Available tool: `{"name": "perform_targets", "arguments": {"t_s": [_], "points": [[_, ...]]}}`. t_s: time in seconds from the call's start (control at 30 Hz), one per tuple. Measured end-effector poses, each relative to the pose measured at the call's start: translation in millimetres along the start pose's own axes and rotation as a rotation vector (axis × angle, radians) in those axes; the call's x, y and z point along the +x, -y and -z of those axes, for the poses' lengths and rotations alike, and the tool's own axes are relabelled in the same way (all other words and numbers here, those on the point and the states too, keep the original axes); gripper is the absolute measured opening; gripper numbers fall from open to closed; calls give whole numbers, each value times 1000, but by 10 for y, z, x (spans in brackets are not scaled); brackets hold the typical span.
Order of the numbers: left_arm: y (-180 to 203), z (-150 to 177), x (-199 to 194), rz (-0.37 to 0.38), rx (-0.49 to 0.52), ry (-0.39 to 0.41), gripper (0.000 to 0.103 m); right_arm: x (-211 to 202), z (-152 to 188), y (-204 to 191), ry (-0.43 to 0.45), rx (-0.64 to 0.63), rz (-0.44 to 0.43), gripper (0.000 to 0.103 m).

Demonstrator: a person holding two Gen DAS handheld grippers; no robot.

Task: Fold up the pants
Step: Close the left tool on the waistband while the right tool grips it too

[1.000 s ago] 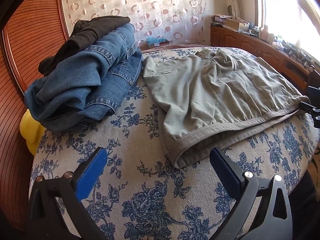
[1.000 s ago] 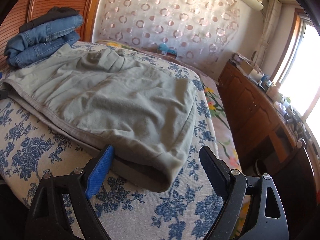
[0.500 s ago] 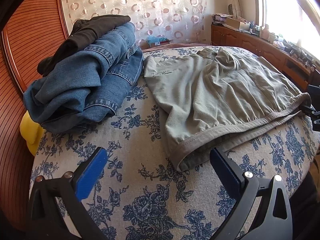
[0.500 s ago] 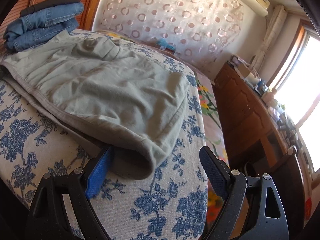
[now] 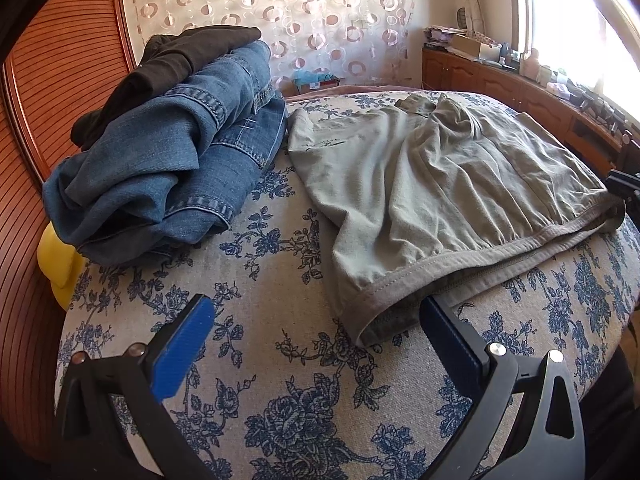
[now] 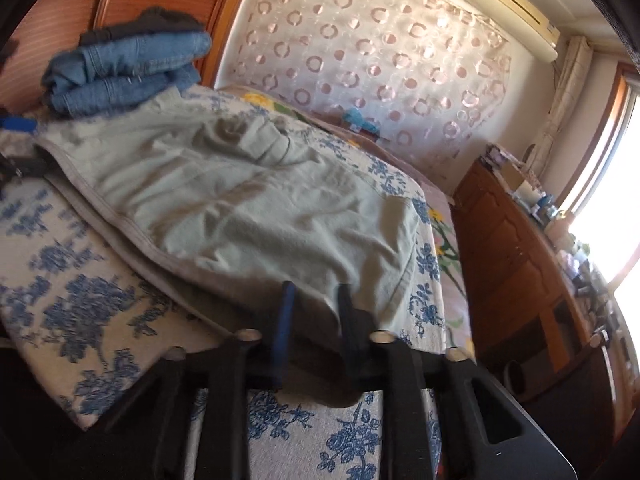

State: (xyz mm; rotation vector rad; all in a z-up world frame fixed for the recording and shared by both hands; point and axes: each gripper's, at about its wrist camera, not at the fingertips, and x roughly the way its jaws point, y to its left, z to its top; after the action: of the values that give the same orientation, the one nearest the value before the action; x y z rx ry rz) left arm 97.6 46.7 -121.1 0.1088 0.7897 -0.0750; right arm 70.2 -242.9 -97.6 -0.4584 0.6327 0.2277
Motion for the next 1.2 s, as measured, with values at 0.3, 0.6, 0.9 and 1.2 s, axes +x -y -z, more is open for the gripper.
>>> {"name": "perform_targets", "arguments": {"t_s": [0.3, 0.6, 0.9, 1.2], "points": [[-11, -8, 36, 39, -3, -8, 82, -5, 86, 139, -39, 61, -56, 3], [-23, -2, -110, 137, -42, 27, 16, -42, 220, 157, -47, 108, -77, 34], [-53, -65, -397, 143, -52, 88, 5, -67, 453, 410, -82, 211, -74, 37], [-142, -1, -541, 137, -75, 113, 0, -195, 445, 456, -37, 267, -190, 2]]}}
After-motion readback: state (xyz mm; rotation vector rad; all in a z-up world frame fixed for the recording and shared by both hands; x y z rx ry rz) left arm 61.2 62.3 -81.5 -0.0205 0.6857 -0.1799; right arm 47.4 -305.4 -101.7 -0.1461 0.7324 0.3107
